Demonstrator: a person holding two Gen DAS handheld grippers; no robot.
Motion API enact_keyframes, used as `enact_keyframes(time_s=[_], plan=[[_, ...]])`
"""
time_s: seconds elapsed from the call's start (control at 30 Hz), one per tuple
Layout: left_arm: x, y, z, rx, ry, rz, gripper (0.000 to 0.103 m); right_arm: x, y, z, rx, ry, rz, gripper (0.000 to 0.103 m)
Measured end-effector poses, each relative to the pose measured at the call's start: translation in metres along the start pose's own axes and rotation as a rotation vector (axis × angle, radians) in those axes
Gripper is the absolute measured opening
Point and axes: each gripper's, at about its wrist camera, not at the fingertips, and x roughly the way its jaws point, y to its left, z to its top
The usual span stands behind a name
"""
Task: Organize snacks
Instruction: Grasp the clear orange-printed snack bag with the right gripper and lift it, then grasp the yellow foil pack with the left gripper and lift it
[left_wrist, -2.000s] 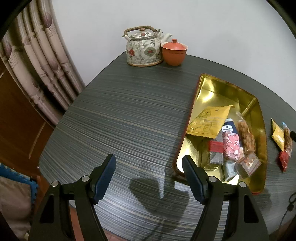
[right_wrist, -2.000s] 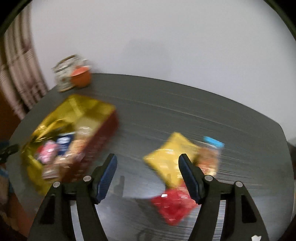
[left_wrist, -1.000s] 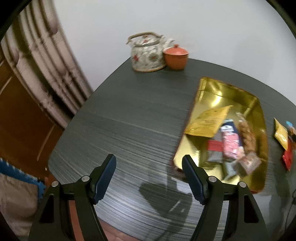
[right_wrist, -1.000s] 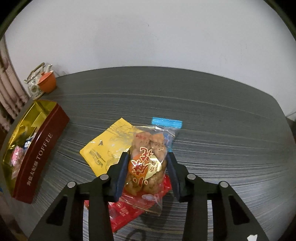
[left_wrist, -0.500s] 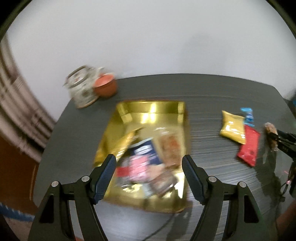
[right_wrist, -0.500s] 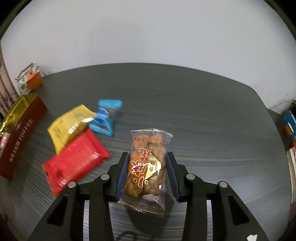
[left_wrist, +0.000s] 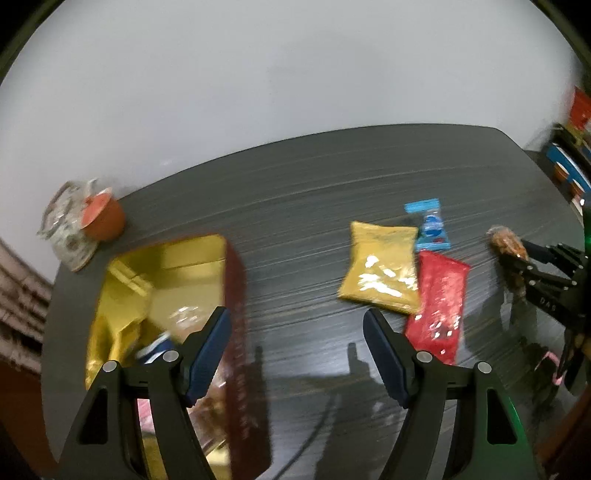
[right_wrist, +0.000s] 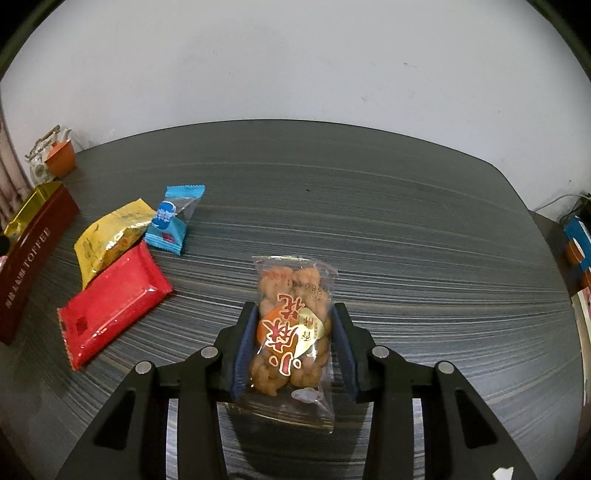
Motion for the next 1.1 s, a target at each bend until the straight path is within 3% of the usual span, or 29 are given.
enact_keyframes(time_s=[0.5, 0.8, 1.1], plan=[[0.063, -0.04, 0.042, 0.023, 0.114, -0.156, 0.074, -0.001, -0.003, -0.004, 0.013, -0.01, 0.001, 0.039], [0.097, -0.053, 0.047, 0.007, 0.181, -0.17, 0.074, 0.0, -0.003, -0.004, 0.017, -0.009, 0.006, 0.04], [0.112, -0.06, 0.048, 0.015, 0.184, -0.137, 0.072, -0.001, -0.003, -0.004, 0.018, -0.009, 0.006, 0.04]])
